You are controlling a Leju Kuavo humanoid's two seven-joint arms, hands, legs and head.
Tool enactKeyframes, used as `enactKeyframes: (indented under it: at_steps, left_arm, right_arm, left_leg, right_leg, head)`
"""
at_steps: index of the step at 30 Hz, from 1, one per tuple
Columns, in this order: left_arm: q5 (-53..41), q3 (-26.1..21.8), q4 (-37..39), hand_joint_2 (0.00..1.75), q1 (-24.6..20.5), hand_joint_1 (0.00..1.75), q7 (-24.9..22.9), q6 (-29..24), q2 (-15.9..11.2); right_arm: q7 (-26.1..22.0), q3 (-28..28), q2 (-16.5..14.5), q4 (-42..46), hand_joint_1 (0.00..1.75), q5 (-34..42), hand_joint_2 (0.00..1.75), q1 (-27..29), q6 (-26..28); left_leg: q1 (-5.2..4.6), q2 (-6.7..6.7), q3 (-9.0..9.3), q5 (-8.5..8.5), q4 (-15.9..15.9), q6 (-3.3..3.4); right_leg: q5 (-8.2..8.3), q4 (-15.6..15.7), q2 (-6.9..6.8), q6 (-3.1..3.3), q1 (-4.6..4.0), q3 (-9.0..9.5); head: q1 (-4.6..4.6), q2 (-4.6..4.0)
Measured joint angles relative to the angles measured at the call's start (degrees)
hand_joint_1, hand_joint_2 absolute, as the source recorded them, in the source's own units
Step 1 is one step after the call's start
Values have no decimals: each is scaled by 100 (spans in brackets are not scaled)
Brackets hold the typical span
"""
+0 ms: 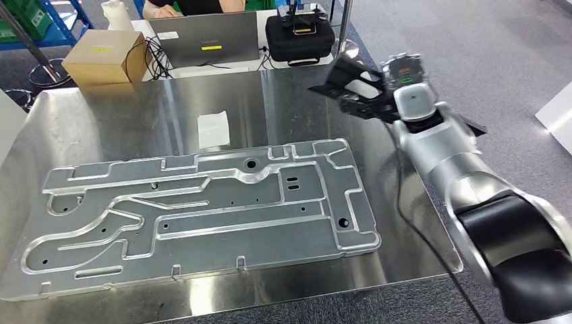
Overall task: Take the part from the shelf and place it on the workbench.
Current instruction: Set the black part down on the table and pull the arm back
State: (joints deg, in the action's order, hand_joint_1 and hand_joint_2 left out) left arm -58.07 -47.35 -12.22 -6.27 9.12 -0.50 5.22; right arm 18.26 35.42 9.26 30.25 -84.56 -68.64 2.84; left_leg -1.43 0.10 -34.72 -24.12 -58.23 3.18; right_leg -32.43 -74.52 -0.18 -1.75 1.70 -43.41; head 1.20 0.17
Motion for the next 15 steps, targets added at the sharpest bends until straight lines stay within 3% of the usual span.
enactKeyframes:
  at_steps: [1,2,3,5,6,9,11,15]
  left_arm:
    - [14,-1,0,0,-34,0,-21,13,2]
    - [28,-3,-1,0,-64,0,-42,20,4]
    - [42,-7,-1,0,-88,0,-66,19,10]
    - [58,-20,-1,0,-109,0,-117,9,29]
    - [63,-29,0,0,-109,0,-140,-2,38]
    - [80,-56,-3,0,-104,0,-188,-52,25]
    - [86,-78,-5,0,-106,0,-200,-74,15]
    - [103,-132,-4,0,-82,0,-170,-63,3]
  right_arm:
    - [24,36,-183,-40,175,-34,175,-4,3]
    - [36,57,-341,-71,175,-53,175,-21,13]
    - [36,65,-478,-94,175,-64,175,-56,31]
    - [28,69,-693,-135,175,-95,175,-154,94]
    - [23,73,-784,-152,175,-112,175,-199,127]
    - [32,89,-981,-201,175,-153,175,-249,174]
    - [56,96,-1062,-242,175,-167,175,-252,184]
    - [77,103,-1118,-341,175,-182,175,-218,198]
  left_leg:
    - [-34,5,-1,-11,-16,23]
    - [-65,-1,-1,-24,-38,43]
    - [-88,-17,-3,-40,-63,58]
    - [-124,-61,-35,-66,-122,60]
    - [-123,-79,-54,-71,-141,47]
    - [-103,-93,-64,-78,-135,-12]
    - [-98,-91,-113,-197,-270,-110]
    - [131,-69,-641,-687,-1388,-382]
  right_leg:
    - [90,8,0,34,-29,-8]
    - [261,207,1,77,-59,86]
    - [461,551,6,137,-96,249]
    - [683,1148,10,242,-156,541]
    - [706,1312,12,276,-178,613]
    - [718,1467,1,297,-171,690]
    - [762,1595,-28,297,-105,779]
    - [794,1677,-55,258,16,836]
  head:
    - [1,0]
    - [2,-1]
    - [1,-1]
    - [12,0]
    - [19,1]
    - [14,1]
    - [41,1]
    - [78,1]
